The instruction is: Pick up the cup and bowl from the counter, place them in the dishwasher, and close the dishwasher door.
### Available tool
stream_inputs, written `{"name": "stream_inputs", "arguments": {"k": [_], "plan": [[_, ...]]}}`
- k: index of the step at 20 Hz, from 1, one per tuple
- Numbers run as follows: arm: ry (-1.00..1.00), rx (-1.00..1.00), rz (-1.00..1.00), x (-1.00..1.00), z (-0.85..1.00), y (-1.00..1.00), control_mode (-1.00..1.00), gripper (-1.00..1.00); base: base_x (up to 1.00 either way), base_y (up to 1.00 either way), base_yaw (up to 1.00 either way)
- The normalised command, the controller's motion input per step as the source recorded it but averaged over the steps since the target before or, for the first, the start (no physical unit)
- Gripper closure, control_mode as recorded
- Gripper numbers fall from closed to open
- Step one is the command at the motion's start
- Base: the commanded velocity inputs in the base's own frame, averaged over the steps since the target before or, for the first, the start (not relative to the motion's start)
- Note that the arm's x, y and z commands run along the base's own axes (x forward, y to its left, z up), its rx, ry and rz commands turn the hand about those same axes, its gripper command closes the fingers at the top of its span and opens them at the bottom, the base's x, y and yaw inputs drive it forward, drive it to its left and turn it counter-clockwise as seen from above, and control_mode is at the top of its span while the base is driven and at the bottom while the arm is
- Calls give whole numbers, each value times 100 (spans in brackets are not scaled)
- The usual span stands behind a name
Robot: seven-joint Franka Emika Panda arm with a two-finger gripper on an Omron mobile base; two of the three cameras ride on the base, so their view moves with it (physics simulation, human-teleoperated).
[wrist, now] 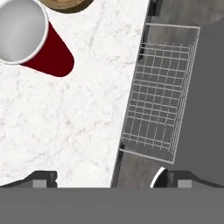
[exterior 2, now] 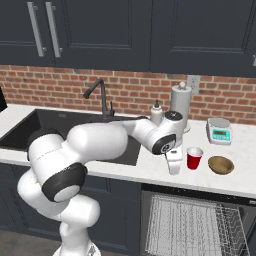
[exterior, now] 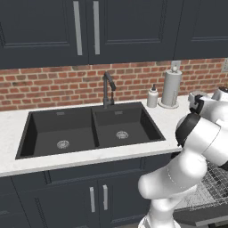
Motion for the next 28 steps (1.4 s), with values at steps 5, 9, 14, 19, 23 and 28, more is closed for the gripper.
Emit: {"name": "stream_inputs", "arguments": {"k": [5, 9, 14, 19, 23, 28], "plan": [[0, 1, -11, 22, 0, -3, -100, -100, 0, 0, 0], [-1, 1, -5, 30, 0, -1, -100, -100, 0, 0, 0], [-1, 2, -4, 31, 0, -15, -100, -100, 0, 0, 0], [-1, 5, -6, 15, -1, -34, -100, -100, 0, 0, 0], [-2, 8, -4, 0, 0, -44, -100, -100, 0, 0, 0], [0, 5, -5, 1, -1, -27, -100, -100, 0, 0, 0]]}}
